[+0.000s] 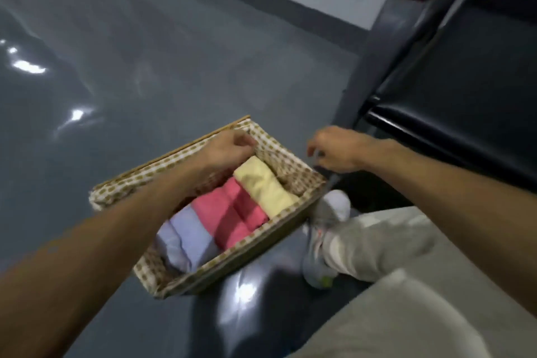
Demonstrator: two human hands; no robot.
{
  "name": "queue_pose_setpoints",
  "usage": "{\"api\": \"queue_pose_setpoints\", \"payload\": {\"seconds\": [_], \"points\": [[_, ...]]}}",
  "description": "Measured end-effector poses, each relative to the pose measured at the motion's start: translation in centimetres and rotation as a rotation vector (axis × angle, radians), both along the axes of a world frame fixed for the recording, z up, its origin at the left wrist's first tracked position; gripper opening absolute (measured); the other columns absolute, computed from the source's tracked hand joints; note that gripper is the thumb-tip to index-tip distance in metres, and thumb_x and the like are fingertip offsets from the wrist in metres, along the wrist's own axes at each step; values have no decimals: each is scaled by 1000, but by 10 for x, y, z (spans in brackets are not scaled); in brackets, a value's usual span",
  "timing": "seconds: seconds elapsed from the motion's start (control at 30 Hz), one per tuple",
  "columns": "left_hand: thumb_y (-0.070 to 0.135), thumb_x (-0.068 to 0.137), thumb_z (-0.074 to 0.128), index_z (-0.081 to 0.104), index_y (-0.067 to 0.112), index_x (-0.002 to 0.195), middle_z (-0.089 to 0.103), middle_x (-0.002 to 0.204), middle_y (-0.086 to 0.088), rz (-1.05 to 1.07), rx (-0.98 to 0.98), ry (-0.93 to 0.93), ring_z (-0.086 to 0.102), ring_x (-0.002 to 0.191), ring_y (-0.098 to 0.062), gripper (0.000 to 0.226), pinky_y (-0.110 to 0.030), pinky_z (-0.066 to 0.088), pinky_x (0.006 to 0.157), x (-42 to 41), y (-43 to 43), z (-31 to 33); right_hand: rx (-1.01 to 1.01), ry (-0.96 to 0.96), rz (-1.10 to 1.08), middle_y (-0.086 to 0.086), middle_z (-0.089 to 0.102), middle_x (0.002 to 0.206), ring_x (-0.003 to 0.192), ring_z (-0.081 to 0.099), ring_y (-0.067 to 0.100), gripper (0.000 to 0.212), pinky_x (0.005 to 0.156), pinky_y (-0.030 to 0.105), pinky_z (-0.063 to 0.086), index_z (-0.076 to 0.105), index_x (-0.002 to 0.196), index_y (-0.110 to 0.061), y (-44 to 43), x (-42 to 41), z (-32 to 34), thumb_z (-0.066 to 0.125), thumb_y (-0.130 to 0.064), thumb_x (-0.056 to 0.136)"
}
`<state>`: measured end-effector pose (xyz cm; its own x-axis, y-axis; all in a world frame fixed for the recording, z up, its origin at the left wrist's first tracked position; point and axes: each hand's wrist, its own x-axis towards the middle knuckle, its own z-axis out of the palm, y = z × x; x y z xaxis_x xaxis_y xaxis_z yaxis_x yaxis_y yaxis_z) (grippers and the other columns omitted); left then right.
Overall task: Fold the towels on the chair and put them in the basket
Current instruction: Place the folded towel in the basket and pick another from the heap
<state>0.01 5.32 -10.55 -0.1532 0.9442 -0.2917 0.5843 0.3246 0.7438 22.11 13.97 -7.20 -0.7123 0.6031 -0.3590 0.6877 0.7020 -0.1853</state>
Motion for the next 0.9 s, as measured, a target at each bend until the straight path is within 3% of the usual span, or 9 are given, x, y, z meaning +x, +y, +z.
{"api": "queue_pose_setpoints", "payload": {"seconds": [0.13,0.27,0.33,0.5,0.7,0.77,0.83,0.9], "points": [[8,91,61,65,15,102,66,99,-5,-265,176,-24,60,92,-13,14,-14,46,68,96,49,83,183,68,-183,7,61,107,99,58,28,18,88,44,50,66,103,-16,7,101,77,54,-17,91],[17,91,62,65,27,95,71,99,0,-487,293,14,66,93,-17,11,-31,51,87,213,82,139,277,111,-414,4,57,112,104,56,25,21,92,43,48,64,110,-20,-9,215,121,54,-21,92],[20,91,62,65,31,94,70,100,4,-578,331,17,66,96,-17,11,-33,52,89,271,94,156,309,133,-548,3,58,111,105,57,25,21,93,43,48,65,110,-20,-23,271,134,55,-23,92],[24,94,58,67,25,107,65,108,9,-815,354,24,59,102,-7,15,-20,44,88,410,105,173,391,193,-873,5,67,109,105,61,25,21,91,31,45,68,106,-15,-63,400,150,57,-19,89],[20,93,57,67,25,101,67,103,10,-1017,348,-7,62,102,-9,13,-19,44,86,561,101,162,507,251,-1251,7,72,104,103,63,28,21,84,32,45,72,99,-18,-99,537,139,56,-20,87],[23,94,55,67,21,109,67,110,7,-1027,362,2,61,104,-12,20,-20,42,85,606,101,156,574,307,-1367,11,72,100,100,63,31,19,83,34,47,72,95,-14,-104,571,136,56,-17,85],[30,96,54,60,16,127,63,125,2,-988,327,-25,58,112,-15,35,-19,38,84,644,102,151,649,415,-1487,13,70,102,101,62,33,21,84,38,48,67,104,-10,-104,596,132,57,-16,86],[38,93,60,54,12,134,59,128,-1,-938,225,-114,57,115,-18,49,-21,39,88,674,104,145,673,548,-1567,10,68,102,100,60,30,39,81,37,46,53,126,-14,-102,612,128,59,-22,88]]}}
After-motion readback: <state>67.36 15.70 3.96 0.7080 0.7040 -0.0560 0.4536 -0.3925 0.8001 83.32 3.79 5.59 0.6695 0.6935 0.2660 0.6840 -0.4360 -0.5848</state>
